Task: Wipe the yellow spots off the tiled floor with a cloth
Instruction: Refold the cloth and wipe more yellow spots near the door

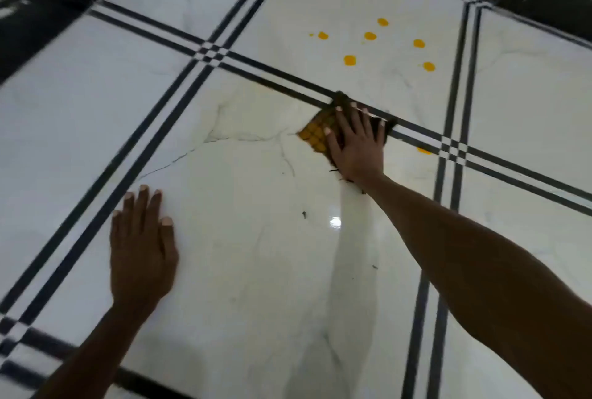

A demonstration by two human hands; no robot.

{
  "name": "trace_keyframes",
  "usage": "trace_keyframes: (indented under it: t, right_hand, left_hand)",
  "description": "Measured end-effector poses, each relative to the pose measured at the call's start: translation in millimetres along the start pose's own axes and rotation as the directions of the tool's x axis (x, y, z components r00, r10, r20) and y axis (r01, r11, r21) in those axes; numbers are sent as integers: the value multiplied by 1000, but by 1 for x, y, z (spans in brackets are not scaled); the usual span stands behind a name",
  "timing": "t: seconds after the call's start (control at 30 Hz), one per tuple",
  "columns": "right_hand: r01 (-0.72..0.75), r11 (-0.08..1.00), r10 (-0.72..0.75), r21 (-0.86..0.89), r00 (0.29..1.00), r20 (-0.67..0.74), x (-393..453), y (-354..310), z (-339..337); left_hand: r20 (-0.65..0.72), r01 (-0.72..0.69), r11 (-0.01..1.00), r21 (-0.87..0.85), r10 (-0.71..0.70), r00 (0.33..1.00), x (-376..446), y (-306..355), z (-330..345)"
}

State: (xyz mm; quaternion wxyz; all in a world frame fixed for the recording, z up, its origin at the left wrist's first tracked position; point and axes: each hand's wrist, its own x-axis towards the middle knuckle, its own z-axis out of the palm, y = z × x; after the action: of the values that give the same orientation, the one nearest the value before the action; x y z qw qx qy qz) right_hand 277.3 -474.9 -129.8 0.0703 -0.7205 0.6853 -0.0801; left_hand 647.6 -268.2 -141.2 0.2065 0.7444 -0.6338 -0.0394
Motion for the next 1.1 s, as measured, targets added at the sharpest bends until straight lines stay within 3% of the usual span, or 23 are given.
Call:
trace_keyframes:
  t: [0.07, 0.17, 0.2, 0.23, 0.27, 0.3, 0.33, 0.37, 0.4, 0.47, 0.5, 0.6, 0.7, 0.83, 0.97, 1.07, 1.1]
  right_hand:
    - [-301, 953, 301, 12, 950, -85, -26, 61, -16]
    - [-679, 729, 684, 80, 721, -114, -67, 106, -31]
    - [-721, 689, 725, 77, 682, -101, -72, 103, -30]
    - [-678, 732, 681, 65, 725, -99, -74, 94, -27]
    - [-532, 846, 533, 39, 841, -92, -72, 86, -24]
    - [-288, 958, 287, 0, 956, -57, -66, 83, -22]
    - [-34, 999, 34, -21, 999, -19, -57, 85, -22]
    - [122, 992, -122, -27, 992, 11, -43, 91, -25]
    - [104, 995, -103, -16, 995, 16, -30, 98, -26]
    - [-240, 971, 240, 5, 970, -18, -14, 106, -32]
    - [-296, 955, 296, -4, 955, -16, -12, 102, -30]
    - [57, 998, -57, -7, 998, 12, -24, 78, -20]
    - [-53, 999, 53, 7, 998, -22, -24, 65, -20]
    - [159, 987, -160, 4, 987, 29, -24, 40, -12]
    - [152, 988, -152, -1, 988, -9, -19, 58, -9]
    - [49, 999, -49, 5, 998, -25, -19, 55, -8]
    - [121, 993, -121, -10, 993, -10, -24, 49, -7]
  left_hand:
    - [-41, -40, 999, 0, 40, 998, 1, -2, 5]
    - [2, -78, 996, 49, 78, 997, 0, -14, 15]
    - [17, -112, 991, 79, 111, 994, 0, -17, 15]
    - [28, -140, 985, 102, 138, 990, 0, -20, 14]
    - [26, -128, 986, 103, 126, 992, 1, -16, 11]
    - [37, -102, 991, 84, 99, 994, 4, -10, 9]
    - [59, -83, 995, 61, 79, 995, 4, -4, 6]
    - [71, -61, 997, 45, 58, 996, 4, -1, 3]
    - [58, -52, 998, 44, 50, 997, 3, -1, 3]
    - [21, -59, 996, 67, 57, 998, 3, -4, 7]
    - [23, -40, 997, 66, 39, 999, 2, -5, 9]
    - [69, 31, 999, 24, -32, 997, 2, 0, 6]
    - [123, 45, 998, -35, -41, 992, 6, 16, 1]
    - [138, -101, 991, -91, 113, 984, 30, 61, 12]
    - [218, -197, 977, -84, 211, 953, 48, 95, 38]
    - [231, -204, 978, -44, 208, 950, 45, 103, 48]
    - [222, -207, 978, -37, 210, 952, 44, 103, 49]
